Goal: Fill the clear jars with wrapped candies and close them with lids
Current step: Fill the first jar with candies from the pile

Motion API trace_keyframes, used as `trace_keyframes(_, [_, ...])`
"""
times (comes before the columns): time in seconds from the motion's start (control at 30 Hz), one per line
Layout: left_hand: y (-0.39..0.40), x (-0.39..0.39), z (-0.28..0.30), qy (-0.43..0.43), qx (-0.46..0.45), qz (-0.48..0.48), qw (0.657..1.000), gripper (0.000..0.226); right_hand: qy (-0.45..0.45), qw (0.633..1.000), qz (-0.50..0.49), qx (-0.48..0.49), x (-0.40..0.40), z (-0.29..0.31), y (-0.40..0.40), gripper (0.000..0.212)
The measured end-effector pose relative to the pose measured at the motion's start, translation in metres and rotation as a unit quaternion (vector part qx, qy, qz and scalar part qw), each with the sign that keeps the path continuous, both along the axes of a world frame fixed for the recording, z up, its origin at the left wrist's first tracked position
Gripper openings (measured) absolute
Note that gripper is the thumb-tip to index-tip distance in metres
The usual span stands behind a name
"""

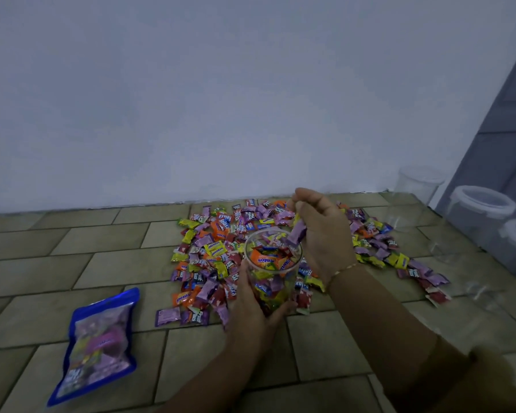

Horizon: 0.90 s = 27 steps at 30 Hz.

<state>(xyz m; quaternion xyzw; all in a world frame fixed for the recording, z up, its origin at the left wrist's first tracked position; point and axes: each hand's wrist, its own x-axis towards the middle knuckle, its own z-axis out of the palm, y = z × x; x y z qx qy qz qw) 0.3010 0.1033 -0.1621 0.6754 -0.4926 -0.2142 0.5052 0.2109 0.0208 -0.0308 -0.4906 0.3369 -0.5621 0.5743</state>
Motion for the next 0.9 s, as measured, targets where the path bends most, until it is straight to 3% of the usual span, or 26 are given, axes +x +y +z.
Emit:
trace_keyframes(0.17, [-0.0008, 0.0000, 0.0014, -0.008, -0.007, -0.006, 1.000, 0.110, 0.035, 0.998, -0.008, -0.042, 0.0042, 0.0009, 0.0053, 0.016])
trace_keyframes(0.33, [-0.0033, -0.0002, 0.0020, -0.007, -0.008, -0.008, 1.000, 0.111, 0.087, 0.992, -0.010, -0.087, 0.0063, 0.0000, 0.0071, 0.024])
trace_keyframes(0.9, [-0.0009, -0.0018, 0.0023, 0.001, -0.002, -0.007, 1.000, 0.117, 0.058, 0.992, 0.082, -0.071, 0.0018, -0.0029, 0.0032, 0.019])
